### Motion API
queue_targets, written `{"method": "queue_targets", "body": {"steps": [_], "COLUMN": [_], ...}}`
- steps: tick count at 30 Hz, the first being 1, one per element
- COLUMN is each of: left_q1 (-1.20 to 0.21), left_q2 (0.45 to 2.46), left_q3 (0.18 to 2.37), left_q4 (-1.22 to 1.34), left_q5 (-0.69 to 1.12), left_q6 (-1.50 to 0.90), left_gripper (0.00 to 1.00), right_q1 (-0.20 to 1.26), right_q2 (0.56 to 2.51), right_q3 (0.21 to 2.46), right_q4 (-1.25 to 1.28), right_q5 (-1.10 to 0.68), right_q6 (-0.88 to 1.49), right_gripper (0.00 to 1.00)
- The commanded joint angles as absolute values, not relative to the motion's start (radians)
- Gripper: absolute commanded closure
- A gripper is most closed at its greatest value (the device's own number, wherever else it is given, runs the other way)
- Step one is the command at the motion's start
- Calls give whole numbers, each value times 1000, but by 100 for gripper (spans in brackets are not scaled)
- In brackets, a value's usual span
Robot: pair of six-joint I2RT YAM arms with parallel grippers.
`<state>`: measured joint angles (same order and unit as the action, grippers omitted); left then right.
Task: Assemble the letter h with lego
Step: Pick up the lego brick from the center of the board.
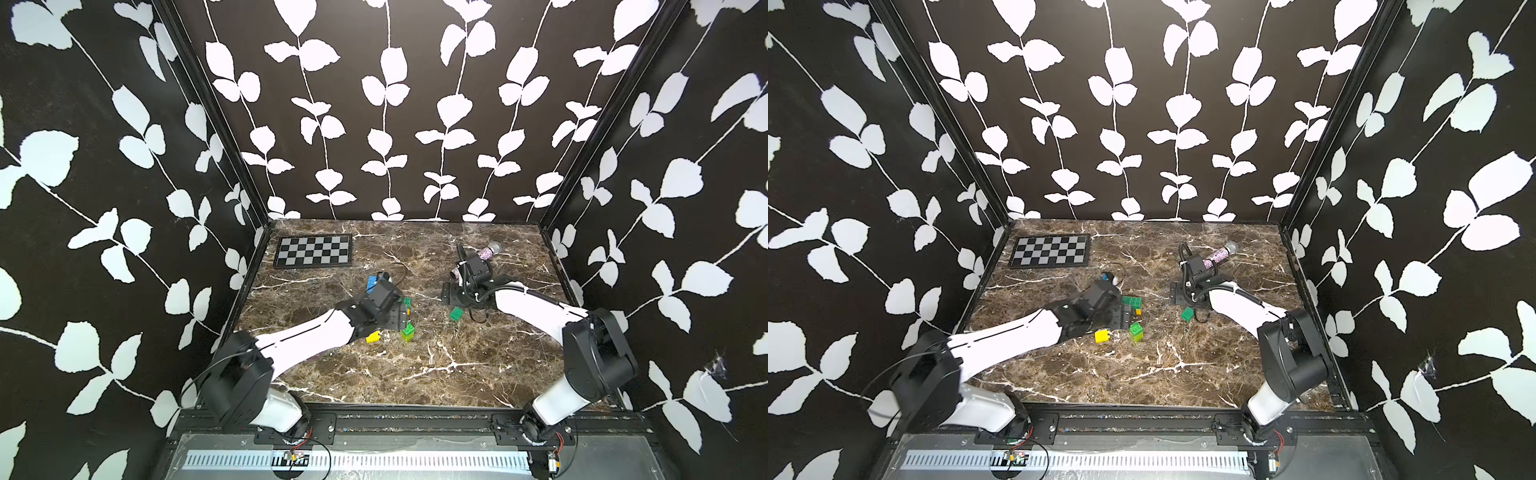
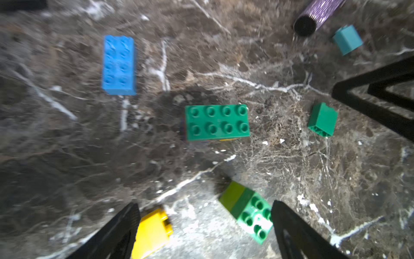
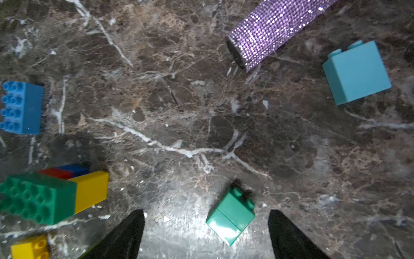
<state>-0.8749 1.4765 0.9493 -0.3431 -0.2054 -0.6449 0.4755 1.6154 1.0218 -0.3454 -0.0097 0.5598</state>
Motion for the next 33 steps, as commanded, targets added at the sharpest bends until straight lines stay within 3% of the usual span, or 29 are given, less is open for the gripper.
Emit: {"method": "queue_targets", "body": {"steps": [1, 6, 14, 33], "left_q1": [-946, -999, -1025, -1028], "left_q2": [1531, 1605, 1644, 1736], "left_q3": [1055, 1093, 1091, 1198], "left_q4": [-508, -567, -642, -646], "left_q5": [-239, -201, -297, -287], "left_q6": [-782, -1036, -1244, -1238], "left_gripper": [7, 7, 12, 18], "right_q1": [479, 480, 485, 557], "right_q2": [1611, 1572, 1556, 1568], "right_q3": [967, 900, 891, 939], "right_q4": [-202, -131, -130, -169], "right_q5": [25, 38, 71, 105], "right_q6": [547, 558, 557, 505], "right_gripper": [15, 15, 17, 17]}}
